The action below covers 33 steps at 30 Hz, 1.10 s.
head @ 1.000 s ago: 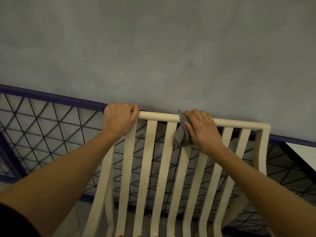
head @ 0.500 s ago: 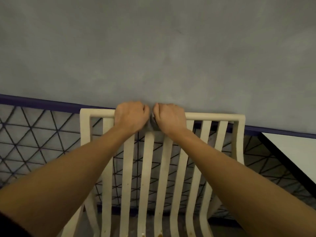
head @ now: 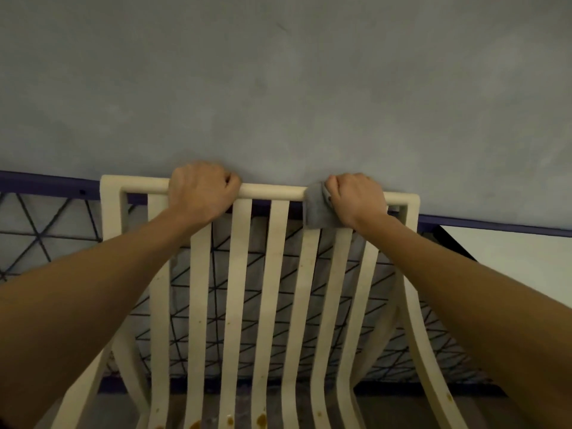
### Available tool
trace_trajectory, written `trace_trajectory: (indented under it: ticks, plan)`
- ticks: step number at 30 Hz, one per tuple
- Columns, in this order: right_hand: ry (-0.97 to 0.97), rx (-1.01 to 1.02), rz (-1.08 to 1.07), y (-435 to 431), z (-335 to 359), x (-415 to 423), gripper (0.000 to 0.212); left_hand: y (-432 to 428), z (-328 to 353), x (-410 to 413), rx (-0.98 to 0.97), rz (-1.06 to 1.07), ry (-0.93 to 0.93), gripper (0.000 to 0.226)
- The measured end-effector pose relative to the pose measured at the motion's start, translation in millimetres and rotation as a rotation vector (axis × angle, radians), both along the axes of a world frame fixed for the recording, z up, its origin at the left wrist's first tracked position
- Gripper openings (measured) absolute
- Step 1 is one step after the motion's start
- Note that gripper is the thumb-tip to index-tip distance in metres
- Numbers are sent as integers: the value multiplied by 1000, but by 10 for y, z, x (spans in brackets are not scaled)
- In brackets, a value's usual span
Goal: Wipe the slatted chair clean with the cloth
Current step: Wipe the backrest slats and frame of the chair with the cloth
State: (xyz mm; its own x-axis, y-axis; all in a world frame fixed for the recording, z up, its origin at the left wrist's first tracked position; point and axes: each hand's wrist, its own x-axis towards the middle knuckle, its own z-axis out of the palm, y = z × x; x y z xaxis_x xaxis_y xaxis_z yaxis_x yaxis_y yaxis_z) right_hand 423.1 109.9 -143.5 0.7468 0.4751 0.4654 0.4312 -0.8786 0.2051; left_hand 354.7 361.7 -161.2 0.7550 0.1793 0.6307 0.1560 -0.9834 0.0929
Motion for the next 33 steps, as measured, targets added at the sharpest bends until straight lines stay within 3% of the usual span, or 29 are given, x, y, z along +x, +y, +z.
trace_trajectory:
  ticks: [3, 8, 14, 17, 22, 28, 31, 33]
  plan:
    - [105, -118, -52, 222, 113, -8, 26, 16, 3, 60, -5, 21, -12, 44]
    - [62, -172, -37, 718, 104, -165, 29, 21, 3, 73, -21, 17, -12, 42]
    - [-169, 26, 152, 977, -167, -294, 13, 10, 25, 42, -24, 32, 5, 44]
    - [-170, 239, 309, 704, -280, -172, 27, 25, 38, 38, -35, 8, 31, 45]
    - [-144, 213, 356, 113, -372, -61, 30, 97, 16, 40, -9, -43, 24, 45]
    - [-60, 313, 157, -579, -312, 51, 26, 67, 92, 45, 88, -101, 128, 40]
    - [0, 55, -128, -356, -62, 57, 12, -149, 254, 122, 125, -125, 202, 43]
    - [70, -38, -203, -104, 65, 17, 21, -490, 303, 238, 56, -190, 237, 43]
